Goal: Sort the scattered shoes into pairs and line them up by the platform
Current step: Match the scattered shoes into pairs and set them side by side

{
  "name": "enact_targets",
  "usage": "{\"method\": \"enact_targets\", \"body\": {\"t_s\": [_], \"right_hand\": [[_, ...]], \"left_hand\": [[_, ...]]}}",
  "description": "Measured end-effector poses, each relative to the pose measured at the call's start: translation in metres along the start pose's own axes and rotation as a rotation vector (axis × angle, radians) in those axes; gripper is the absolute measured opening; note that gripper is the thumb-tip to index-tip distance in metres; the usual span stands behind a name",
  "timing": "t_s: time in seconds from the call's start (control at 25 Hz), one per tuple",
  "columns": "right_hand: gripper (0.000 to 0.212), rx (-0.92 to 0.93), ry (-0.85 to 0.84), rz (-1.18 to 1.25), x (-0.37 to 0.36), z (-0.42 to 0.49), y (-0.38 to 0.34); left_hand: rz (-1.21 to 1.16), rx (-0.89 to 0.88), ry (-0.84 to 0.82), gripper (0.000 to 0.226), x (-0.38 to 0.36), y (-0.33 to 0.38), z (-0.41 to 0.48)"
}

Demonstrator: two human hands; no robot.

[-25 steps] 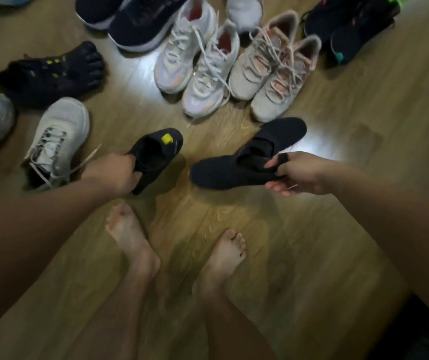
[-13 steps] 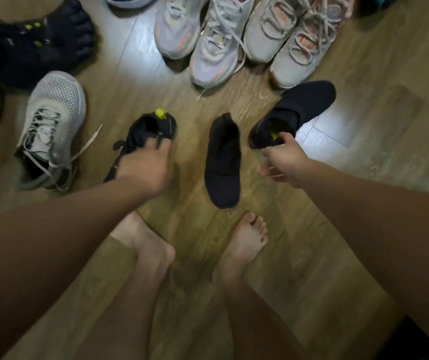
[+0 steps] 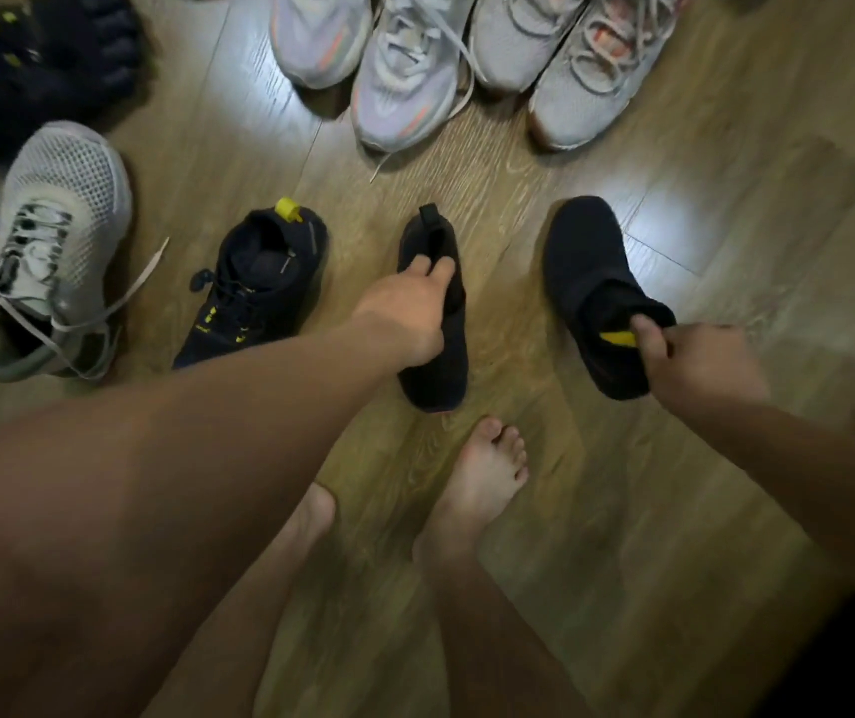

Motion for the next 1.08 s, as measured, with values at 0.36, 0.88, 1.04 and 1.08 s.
{"method": "enact_targets", "body": {"t_s": [0.36, 0.88, 1.04, 1.08], "right_hand": [[0.029, 0.7, -0.138, -0.662, 0.059, 0.067, -0.069], [0.059, 0.277, -0.272, -0.246, -0.018, 0.08, -0.218], [0.033, 0.256, -0.088, -0.066, -0.025, 0.085, -0.252], [0.025, 0.249, -0.033, -0.058, -0.027, 0.078, -0.263]], "left_hand": [[-0.073, -0.266, -0.073, 0.081, 0.025, -0.006, 0.002], [-0.125, 0.609, 0.415, 0.038, 0.161, -0.303, -0.027], [-1.041, 0.625, 0.414, 0.019, 0.173, -0.351, -0.013], [-1.258, 0.587, 0.403, 0.017, 0.173, -0.349, -0.008]]}}
Point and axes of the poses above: each hand's wrist, its own z-axis towards the middle knuckle, its own x-axis out of the back of the hand, y = z × x, the point moved 1 cm from there along z, towards the middle knuckle, and after that the axes turned 3 degrees about -y, right-handed, at the moved point
